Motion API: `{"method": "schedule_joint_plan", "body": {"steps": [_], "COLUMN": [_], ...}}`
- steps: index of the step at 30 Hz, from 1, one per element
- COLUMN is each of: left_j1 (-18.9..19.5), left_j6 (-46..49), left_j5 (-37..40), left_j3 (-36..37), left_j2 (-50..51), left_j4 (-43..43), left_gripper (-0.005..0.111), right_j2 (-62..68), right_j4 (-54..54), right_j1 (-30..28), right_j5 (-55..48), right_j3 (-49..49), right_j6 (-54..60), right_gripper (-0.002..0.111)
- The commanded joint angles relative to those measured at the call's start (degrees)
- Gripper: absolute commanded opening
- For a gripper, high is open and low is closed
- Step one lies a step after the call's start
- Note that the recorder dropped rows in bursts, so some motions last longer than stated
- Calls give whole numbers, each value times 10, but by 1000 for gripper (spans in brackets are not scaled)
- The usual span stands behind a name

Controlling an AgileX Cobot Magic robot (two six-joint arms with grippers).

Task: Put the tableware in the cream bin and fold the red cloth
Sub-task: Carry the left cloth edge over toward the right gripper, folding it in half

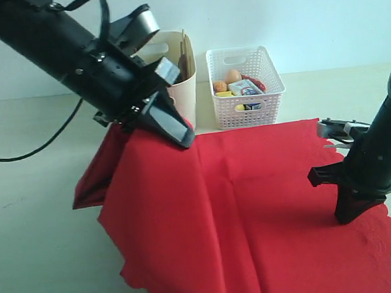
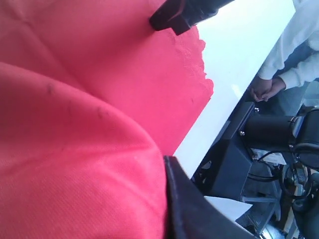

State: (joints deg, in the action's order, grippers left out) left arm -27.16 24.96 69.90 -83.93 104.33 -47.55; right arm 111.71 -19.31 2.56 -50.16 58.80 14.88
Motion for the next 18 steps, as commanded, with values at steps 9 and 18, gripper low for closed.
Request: {"method": "schedule_joint_plan", "body": {"steps": [9,18], "left_j1": [-89,-106], "left_j6": [-31,-32], "left_j5": [1,-15], "left_j3": [-149,-223], "left_j2": [154,251], "left_j4": [-71,-130], "left_gripper": [0,0], "right_j2": [1,1], "right_j4": [9,9], "right_j1": [1,1], "right_j5": [4,2], "right_j3": [4,4], "right_j6": [-2,-6], "right_gripper": [0,0]}}
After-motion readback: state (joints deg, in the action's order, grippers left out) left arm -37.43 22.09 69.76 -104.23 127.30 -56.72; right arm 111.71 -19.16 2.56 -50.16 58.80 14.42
